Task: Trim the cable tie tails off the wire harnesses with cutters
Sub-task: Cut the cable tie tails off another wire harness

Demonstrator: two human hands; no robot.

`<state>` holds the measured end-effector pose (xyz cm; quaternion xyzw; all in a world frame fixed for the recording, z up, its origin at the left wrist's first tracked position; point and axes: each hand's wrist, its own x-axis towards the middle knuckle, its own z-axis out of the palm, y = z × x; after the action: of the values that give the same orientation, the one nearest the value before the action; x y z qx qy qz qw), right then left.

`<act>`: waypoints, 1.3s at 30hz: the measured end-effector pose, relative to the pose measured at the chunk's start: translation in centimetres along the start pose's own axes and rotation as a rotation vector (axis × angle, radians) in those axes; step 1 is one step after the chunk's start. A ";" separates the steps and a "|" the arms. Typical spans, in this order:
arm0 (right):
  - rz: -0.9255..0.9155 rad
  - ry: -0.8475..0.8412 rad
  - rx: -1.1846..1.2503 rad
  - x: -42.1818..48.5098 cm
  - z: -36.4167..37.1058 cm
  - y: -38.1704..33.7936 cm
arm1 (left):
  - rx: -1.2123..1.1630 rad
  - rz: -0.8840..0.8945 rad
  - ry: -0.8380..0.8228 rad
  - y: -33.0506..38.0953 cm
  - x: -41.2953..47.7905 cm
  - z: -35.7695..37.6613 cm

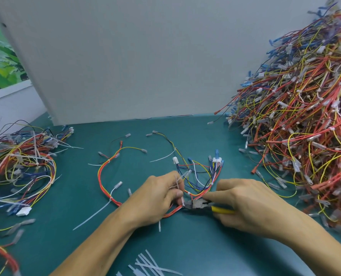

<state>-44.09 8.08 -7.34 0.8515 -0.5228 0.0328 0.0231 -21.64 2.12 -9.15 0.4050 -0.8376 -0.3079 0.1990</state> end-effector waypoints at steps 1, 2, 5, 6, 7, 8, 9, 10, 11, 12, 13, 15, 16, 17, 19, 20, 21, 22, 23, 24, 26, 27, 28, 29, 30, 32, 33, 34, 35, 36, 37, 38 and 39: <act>0.002 -0.005 0.021 0.0 0.0 0.0 | -0.001 0.002 0.001 0.0 0.0 0.0; 0.004 -0.010 0.033 0.1 0.0 0.1 | -0.002 0.003 0.001 0.0 0.0 0.0; 0.004 -0.010 0.034 0.2 0.1 0.2 | -0.004 0.001 -0.002 -0.1 0.0 0.0; -0.001 -0.008 0.020 0.2 0.2 0.2 | -0.004 0.000 -0.003 -0.1 0.0 0.0; -0.007 -0.006 0.006 0.2 0.2 0.2 | -0.003 0.000 -0.003 0.0 0.0 0.0; -0.010 -0.003 -0.006 0.3 0.1 0.2 | -0.004 0.000 -0.001 0.0 0.0 0.0; -0.012 -0.003 -0.016 0.3 0.1 0.2 | -0.006 0.000 0.002 0.1 0.0 0.0; -0.012 -0.006 -0.028 0.3 0.1 0.1 | -0.008 0.001 0.003 0.1 0.0 0.0; -0.012 -0.011 -0.043 0.3 0.1 0.1 | -0.009 0.001 0.004 0.2 0.0 -0.1; -0.011 -0.015 -0.056 0.2 0.1 0.1 | -0.011 0.000 0.003 0.2 0.0 -0.1; -0.013 -0.017 -0.067 0.2 0.1 0.1 | -0.011 0.001 0.003 0.2 0.0 -0.1; -0.015 -0.027 -0.082 0.1 0.0 0.0 | -0.008 0.003 0.001 0.1 0.0 -0.1; -0.014 -0.036 -0.086 0.1 0.0 0.0 | -0.008 0.002 0.001 0.1 0.0 -0.1; -0.014 -0.047 -0.085 0.1 0.0 0.0 | -0.009 0.000 0.002 0.1 0.0 -0.1; -0.017 -0.064 -0.087 0.1 0.0 -0.1 | -0.006 -0.008 0.007 -0.1 0.1 0.1; -0.018 -0.070 -0.092 0.1 0.0 -0.1 | -0.002 -0.014 0.011 -0.1 0.1 0.1; -0.017 -0.074 -0.094 0.1 0.1 -0.1 | 0.001 -0.020 0.014 -0.2 0.1 0.2; -0.012 -0.078 -0.091 0.1 0.1 0.0 | -0.005 -0.020 0.017 -0.2 0.0 0.1; -0.005 -0.083 -0.085 0.0 0.1 0.0 | -0.027 -0.018 0.022 -0.2 0.0 0.1; 0.001 -0.087 -0.075 0.0 0.1 0.1 | -0.072 -0.015 0.031 -0.2 0.0 0.0; 0.010 -0.085 -0.028 0.0 -0.1 0.3 | -0.247 -0.026 0.059 -0.3 -0.1 -0.3; 0.020 -0.073 0.011 0.0 -0.2 0.4 | -0.374 -0.042 0.085 -0.2 -0.1 -0.4; 0.037 -0.055 0.048 0.0 -0.3 0.4 | -0.512 -0.059 0.124 -0.1 -0.1 -0.6; 0.056 -0.035 0.074 0.1 -0.3 0.5 | -0.649 -0.076 0.169 0.1 0.0 -0.8; 0.067 -0.016 0.093 0.1 -0.3 0.4 | -0.770 -0.083 0.213 0.3 0.0 -1.1; 0.047 0.013 0.132 0.1 -0.1 0.2 | -0.945 -0.089 0.275 0.6 -0.1 -2.0; 0.027 0.021 0.143 0.2 0.0 0.0 | -0.989 -0.096 0.290 0.7 -0.1 -2.5; 0.011 0.024 0.132 0.2 0.2 -0.2 | -1.003 -0.103 0.298 0.8 -0.2 -3.1; 0.002 0.028 0.096 0.1 0.3 -0.4 | -1.005 -0.113 0.299 0.8 -0.3 -3.6; -0.001 0.030 0.045 0.1 0.5 -0.5 | -1.006 -0.120 0.294 0.7 -0.4 -4.0; -0.004 0.035 0.003 0.1 0.6 -0.7 | -1.012 -0.127 0.280 0.7 -0.6 -4.4; -0.002 0.037 -0.021 0.0 0.8 -1.0 | -1.014 -0.134 0.263 0.6 -0.8 -4.7; 0.000 0.038 -0.032 0.0 0.9 -1.2 | -1.004 -0.144 0.250 0.6 -1.2 -4.9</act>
<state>-42.97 8.57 -8.23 0.8502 -0.5228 0.0408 0.0465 -18.42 1.59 -5.29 0.3501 -0.5268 -0.6337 0.4453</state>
